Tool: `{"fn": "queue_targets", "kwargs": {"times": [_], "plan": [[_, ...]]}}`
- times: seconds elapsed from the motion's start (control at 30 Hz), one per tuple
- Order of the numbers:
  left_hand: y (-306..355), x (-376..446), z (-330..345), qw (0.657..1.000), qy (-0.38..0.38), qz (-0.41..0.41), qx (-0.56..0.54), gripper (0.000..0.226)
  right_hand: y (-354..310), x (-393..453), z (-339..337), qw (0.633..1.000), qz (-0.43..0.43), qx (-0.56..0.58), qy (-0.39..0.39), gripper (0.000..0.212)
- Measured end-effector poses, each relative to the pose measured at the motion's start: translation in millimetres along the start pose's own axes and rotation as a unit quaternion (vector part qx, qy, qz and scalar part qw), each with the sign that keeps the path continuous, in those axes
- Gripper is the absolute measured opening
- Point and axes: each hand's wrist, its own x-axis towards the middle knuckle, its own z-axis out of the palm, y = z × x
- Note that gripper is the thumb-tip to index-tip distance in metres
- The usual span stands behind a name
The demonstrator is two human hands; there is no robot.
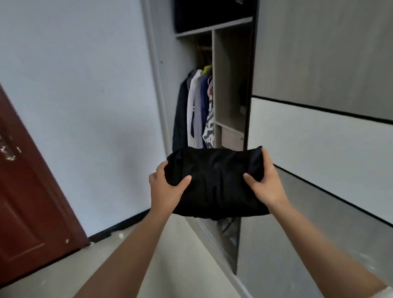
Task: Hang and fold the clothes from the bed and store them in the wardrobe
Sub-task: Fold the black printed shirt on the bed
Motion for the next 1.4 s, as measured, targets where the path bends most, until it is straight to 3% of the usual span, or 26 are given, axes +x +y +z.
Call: {"fn": "queue_targets", "kwargs": {"times": [0.23, 0.37, 0.63, 0.8, 0.93, 1.07, 1.23, 1.4], "plan": [[-14, 186, -1, 0.999, 0.029, 0.025, -0.004, 0.061, -18, 164, 87, 1.000, -0.015, 0.019, -0.012, 0.078], [-9, 292, 15, 0.995, -0.003, 0.097, -0.021, 0.060, -29, 238, 118, 0.997, -0.037, -0.004, 0.073, 0.077], [55, 465, 94, 0.951, -0.176, 0.253, 0.007, 0.065, -49, 358, 128, 0.953, -0.001, -0.069, 0.296, 0.068], [92, 509, 164, 0.915, -0.218, 0.339, 0.014, 0.066, -48, 404, 116, 0.907, 0.056, -0.114, 0.401, 0.068], [122, 536, 223, 0.891, -0.286, 0.352, -0.001, 0.061, -34, 441, 96, 0.865, 0.112, -0.111, 0.477, 0.067], [159, 563, 281, 0.857, -0.378, 0.346, -0.050, 0.058, -15, 474, 67, 0.836, 0.100, -0.100, 0.530, 0.066], [209, 600, 347, 0.838, -0.408, 0.361, -0.024, 0.054, -8, 523, 36, 0.806, 0.070, -0.106, 0.578, 0.065], [275, 644, 408, 0.764, -0.426, 0.483, 0.026, 0.036, 17, 577, 38, 0.787, 0.046, -0.048, 0.613, 0.061]]}}
